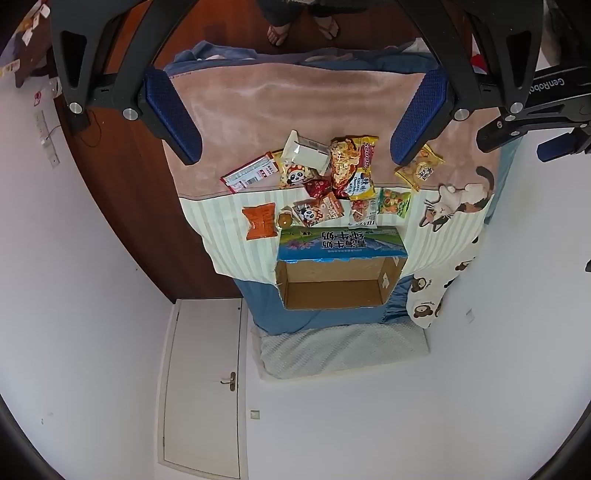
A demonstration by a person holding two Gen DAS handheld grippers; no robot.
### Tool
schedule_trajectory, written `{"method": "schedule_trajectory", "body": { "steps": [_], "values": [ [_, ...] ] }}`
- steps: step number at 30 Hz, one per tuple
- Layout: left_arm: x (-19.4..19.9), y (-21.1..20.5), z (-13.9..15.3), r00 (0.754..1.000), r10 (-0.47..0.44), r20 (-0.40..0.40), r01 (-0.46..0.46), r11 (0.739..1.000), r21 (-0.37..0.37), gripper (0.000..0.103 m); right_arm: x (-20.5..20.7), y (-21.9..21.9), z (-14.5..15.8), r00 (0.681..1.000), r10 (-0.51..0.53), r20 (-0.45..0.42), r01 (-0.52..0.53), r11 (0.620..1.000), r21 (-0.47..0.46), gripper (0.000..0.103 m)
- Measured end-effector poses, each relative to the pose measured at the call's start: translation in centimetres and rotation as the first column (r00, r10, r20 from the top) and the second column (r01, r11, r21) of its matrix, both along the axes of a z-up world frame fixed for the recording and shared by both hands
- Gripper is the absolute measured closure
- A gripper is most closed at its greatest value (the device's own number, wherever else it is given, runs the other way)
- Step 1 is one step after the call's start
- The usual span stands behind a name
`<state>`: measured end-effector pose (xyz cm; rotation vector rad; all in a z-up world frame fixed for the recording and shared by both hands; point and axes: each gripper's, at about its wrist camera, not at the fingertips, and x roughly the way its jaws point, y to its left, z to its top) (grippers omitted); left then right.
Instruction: Organize snacks
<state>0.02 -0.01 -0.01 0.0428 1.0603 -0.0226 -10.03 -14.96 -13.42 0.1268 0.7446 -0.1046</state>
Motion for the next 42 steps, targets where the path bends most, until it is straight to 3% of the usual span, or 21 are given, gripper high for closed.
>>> {"method": "schedule_trajectory", "body": {
  "steps": [42],
  "values": [
    [0.68, -0.43, -0.09, 1.0, 0.001, 0.01, -0.001, 1.0, 0.009, 0.0, 0.87, 0.13, -0.79, 1.0, 0.0, -0.027, 0.0, 1.0, 0.005, 0.0]
  ]
}}
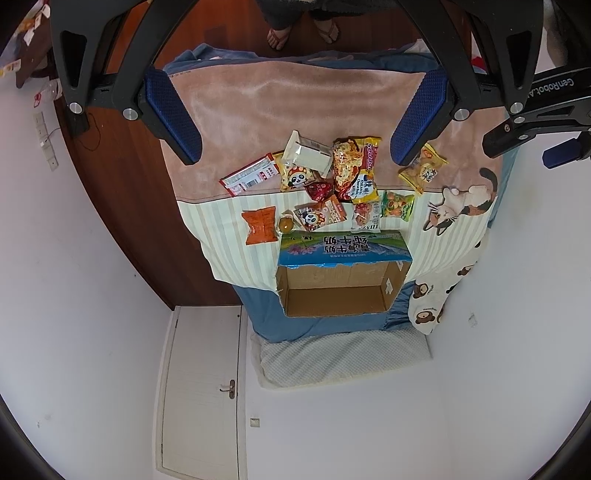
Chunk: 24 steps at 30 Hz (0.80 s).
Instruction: Organize snacks
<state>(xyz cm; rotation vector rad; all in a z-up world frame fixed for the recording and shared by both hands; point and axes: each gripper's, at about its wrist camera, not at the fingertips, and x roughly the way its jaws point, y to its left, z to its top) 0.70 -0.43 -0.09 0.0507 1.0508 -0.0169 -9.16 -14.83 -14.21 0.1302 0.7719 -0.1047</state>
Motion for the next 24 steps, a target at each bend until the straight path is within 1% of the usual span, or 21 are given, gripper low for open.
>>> {"method": "schedule_trajectory", "body": {
  "steps": [3, 5, 6, 13, 14, 24],
  "values": [
    [0.0, 0.0, 0.0, 1.0, 0.0, -0.002, 0.0, 1.0, 0.001, 0.0, -0.1, 0.1, 0.1, 1.0, 0.001, -0.006, -0.001, 1.0, 0.006, 0.0],
    [0.2, 0.0, -0.1, 1.0, 0.001, -0.005, -0.001, 1.0, 0.001, 0.0, 0.6, 0.4, -1.0, 1.0, 0.001, -0.01, -0.001, 1.0, 0.007, 0.0],
    [0.3, 0.2, -0.1, 1.0, 0.001, -0.006, -0.001, 1.0, 0.0, 0.0, 0.6, 0.5, -1.1, 1.0, 0.001, -0.011, -0.001, 1.0, 0.008, 0.0],
    [0.4, 0.1, -0.1, 1.0, -0.001, -0.004, 0.001, 1.0, 0.002, 0.0, 0.6, 0.9, -0.9, 1.0, -0.005, -0.01, 0.005, 1.0, 0.006, 0.0],
    [0.7, 1.0, -0.6, 1.0, -0.005, -0.005, 0.005, 1.0, 0.0, 0.0, 0.6, 0.8, -0.9, 1.0, -0.006, -0.01, 0.006, 1.0, 0.007, 0.0],
    [0.8, 0.9, -0.7, 1.0, -0.007, -0.004, 0.007, 1.0, 0.001, 0.0, 0.7, 0.5, -0.7, 1.0, -0.013, -0.013, 0.013, 1.0, 0.006, 0.0]
  ]
}}
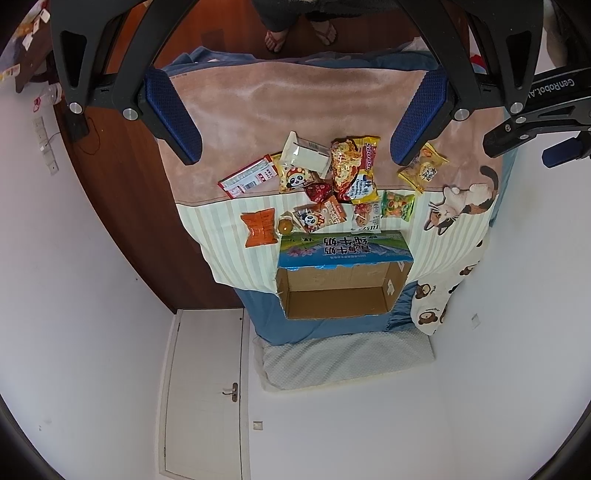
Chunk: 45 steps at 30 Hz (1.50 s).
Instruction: Organize snacks
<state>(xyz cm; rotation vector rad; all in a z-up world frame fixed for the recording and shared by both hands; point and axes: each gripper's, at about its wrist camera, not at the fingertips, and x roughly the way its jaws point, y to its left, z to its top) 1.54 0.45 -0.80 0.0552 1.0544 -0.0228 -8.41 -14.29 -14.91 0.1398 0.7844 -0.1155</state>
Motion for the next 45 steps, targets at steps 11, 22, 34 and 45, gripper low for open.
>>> {"method": "schedule_trajectory", "body": {
  "steps": [11, 22, 34, 45],
  "values": [
    [0.1, 0.0, 0.0, 1.0, 0.001, -0.003, -0.001, 1.0, 0.0, 0.0, 0.1, 0.0, 0.0, 1.0, 0.001, -0.002, -0.001, 1.0, 0.001, 0.0],
    [0.2, 0.0, 0.1, 1.0, -0.001, -0.004, 0.001, 1.0, 0.001, 0.0, 0.1, 0.1, -0.1, 1.0, -0.001, -0.01, 0.002, 1.0, 0.004, 0.0],
    [0.5, 0.2, -0.1, 1.0, 0.02, -0.014, -0.02, 1.0, 0.002, 0.0, 0.4, 0.1, -0.2, 1.0, 0.002, -0.016, -0.002, 1.0, 0.017, 0.0],
    [6.4, 1.5, -6.8, 0.975, 0.185, -0.12, -0.176, 0.981, 0.083, 0.0, 7.8, -2.7, -8.1, 0.982, 0.081, -0.172, -0.046, 0.979, 0.199, 0.0]
  ]
}}
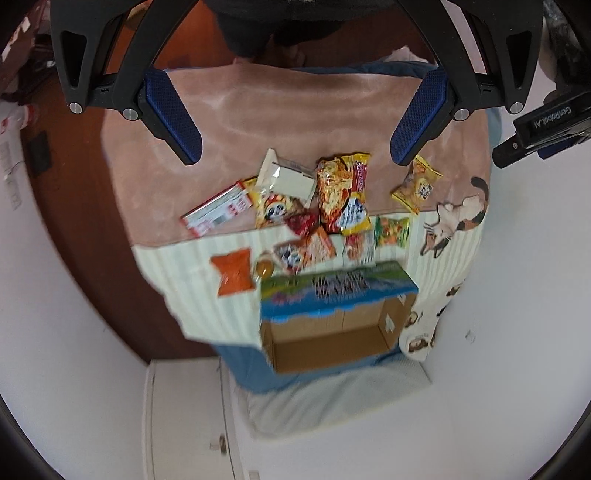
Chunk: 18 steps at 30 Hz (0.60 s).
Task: Organize snacks
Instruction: 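Grasp the Cheese Buldak noodle bag with the left tool while the right grasps the white bar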
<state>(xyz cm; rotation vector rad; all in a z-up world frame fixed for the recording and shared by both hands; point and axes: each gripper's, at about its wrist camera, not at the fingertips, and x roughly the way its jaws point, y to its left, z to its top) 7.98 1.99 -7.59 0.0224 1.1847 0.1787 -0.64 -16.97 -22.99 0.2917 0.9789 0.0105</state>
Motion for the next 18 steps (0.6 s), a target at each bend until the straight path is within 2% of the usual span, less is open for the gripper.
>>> {"method": "schedule_trajectory", "body": {
  "steps": [4, 9, 14, 16, 18],
  "values": [
    [3.3, -0.2, -4.2, 0.995, 0.019, -0.094, -0.024, 0.999, -0.048, 0.0, 3.9, -0.7, -4.6, 0.995, 0.061, -0.081, -0.055, 0.996, 0.07, 0.0],
    [8.1, -2.1, -10.5, 0.968, -0.039, -0.249, 0.004, 0.99, -0.143, 0.0, 7.6, -0.9, -9.5, 0.98, 0.096, -0.173, -0.091, 0.995, 0.037, 0.0],
    [13.2, -4.9, -16.9, 0.925, -0.145, -0.351, 0.081, 0.978, -0.192, 0.0, 11.6, -0.6, -14.2, 0.952, 0.168, -0.256, -0.171, 0.985, 0.007, 0.003],
    [15.2, -6.1, -19.6, 0.901, -0.194, -0.387, 0.123, 0.972, -0.202, 0.0, 13.1, -0.1, -15.7, 0.939, 0.191, -0.285, -0.207, 0.978, -0.024, 0.004],
    [17.0, -7.3, -22.6, 0.87, -0.249, -0.426, 0.162, 0.96, -0.229, 0.0, 14.2, 0.7, -16.8, 0.925, 0.21, -0.318, -0.242, 0.968, -0.064, 0.01]
  ]
}}
